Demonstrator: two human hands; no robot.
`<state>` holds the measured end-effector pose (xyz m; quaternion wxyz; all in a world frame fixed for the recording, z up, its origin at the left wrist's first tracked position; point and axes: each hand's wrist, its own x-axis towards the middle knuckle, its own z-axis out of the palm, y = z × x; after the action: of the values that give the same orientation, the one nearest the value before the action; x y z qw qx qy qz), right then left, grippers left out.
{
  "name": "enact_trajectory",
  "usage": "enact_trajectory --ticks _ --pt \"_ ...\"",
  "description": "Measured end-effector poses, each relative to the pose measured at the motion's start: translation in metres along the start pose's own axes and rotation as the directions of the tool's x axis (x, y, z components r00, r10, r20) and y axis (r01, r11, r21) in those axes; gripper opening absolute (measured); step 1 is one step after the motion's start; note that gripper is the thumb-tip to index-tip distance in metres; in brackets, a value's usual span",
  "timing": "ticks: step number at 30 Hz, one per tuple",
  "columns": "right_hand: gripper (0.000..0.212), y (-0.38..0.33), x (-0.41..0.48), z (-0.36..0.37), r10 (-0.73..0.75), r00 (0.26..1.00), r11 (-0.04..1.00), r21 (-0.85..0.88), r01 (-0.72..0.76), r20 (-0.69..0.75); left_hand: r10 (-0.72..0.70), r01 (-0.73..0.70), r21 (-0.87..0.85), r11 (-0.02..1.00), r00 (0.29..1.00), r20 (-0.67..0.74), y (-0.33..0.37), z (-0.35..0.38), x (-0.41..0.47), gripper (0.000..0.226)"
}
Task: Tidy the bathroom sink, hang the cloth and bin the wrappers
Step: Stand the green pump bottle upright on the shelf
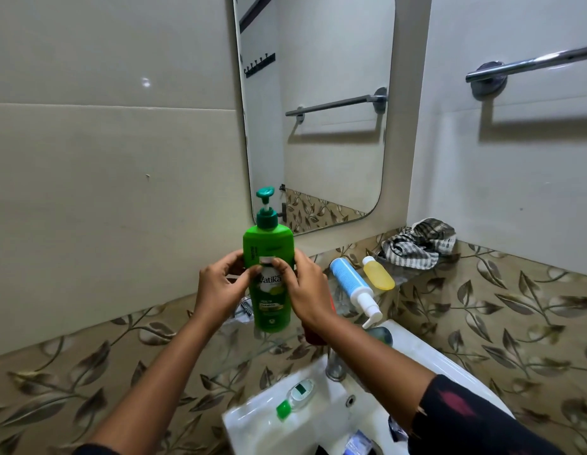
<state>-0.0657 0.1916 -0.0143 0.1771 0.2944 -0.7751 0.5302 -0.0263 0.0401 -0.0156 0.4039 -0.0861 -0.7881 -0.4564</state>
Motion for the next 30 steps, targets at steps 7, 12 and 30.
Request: enact_trajectory --ticks 7,12,30 --pt "0.035 -0.005 0.005 0.014 0.042 0.999 0.999 0.005 -0.042 -0.007 -0.034 0.034 0.078 0.996 0.999 -0.006 -0.011 -0.013 0.005 0.027" --pt "0.032 -0.005 0.01 0.022 0.054 0.997 0.997 0.057 -0.057 0.053 -0.044 0.042 0.076 0.996 0.999 0.021 -0.017 -0.024 0.008 0.039" --pt "0.034 0.034 0.024 -0.07 -0.039 0.963 0.944 -0.307 0.123 0.267 0.602 -0.549 0.527 0.648 0.794 0.086 0.004 0.018 -0.059 0.021"
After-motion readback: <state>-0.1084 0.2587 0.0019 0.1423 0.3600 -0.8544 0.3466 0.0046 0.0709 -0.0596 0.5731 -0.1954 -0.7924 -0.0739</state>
